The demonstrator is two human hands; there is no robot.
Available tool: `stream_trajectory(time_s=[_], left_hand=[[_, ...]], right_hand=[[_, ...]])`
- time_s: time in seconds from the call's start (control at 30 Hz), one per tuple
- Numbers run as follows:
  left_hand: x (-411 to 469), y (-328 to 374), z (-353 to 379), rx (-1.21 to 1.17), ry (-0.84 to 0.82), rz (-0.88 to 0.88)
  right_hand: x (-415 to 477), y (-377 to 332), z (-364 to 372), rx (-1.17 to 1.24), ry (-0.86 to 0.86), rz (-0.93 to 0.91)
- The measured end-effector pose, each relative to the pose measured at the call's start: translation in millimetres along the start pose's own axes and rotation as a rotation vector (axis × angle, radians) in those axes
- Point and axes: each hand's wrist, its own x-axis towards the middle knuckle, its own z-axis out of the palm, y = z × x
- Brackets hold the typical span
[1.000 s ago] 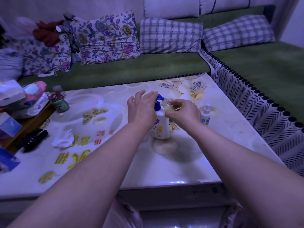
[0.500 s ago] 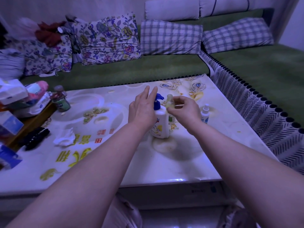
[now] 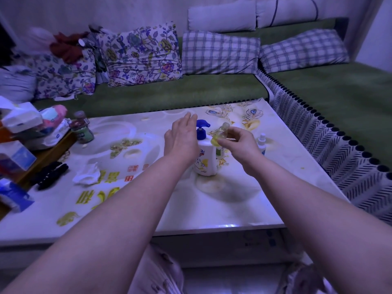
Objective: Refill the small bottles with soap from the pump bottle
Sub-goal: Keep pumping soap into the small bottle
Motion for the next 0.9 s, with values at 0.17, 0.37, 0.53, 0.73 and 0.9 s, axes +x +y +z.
stream_trajectory(time_s=[0.17,0.37,0.53,0.73,0.9], left_hand=[[3,4,1,-0.013,-0.018,0.016],[8,0,9,-0.002,-0.025,0.014],[12,-6,14,-0.001,-0.010,0.035],[17,-7,18,-0.018,0.030,0.059],[21,-8,19,-0.006,0.033,0.072]], right_hand=[[3,3,-3,0.025,0.024,0.005],[8,9,-3,0.021,0.013,0.035],[13,12,2,-0.018,0.027,0.038],[13,13,7,-0.307,0.111,0.035],[15,5,11,-0.415,0.118,0.023]])
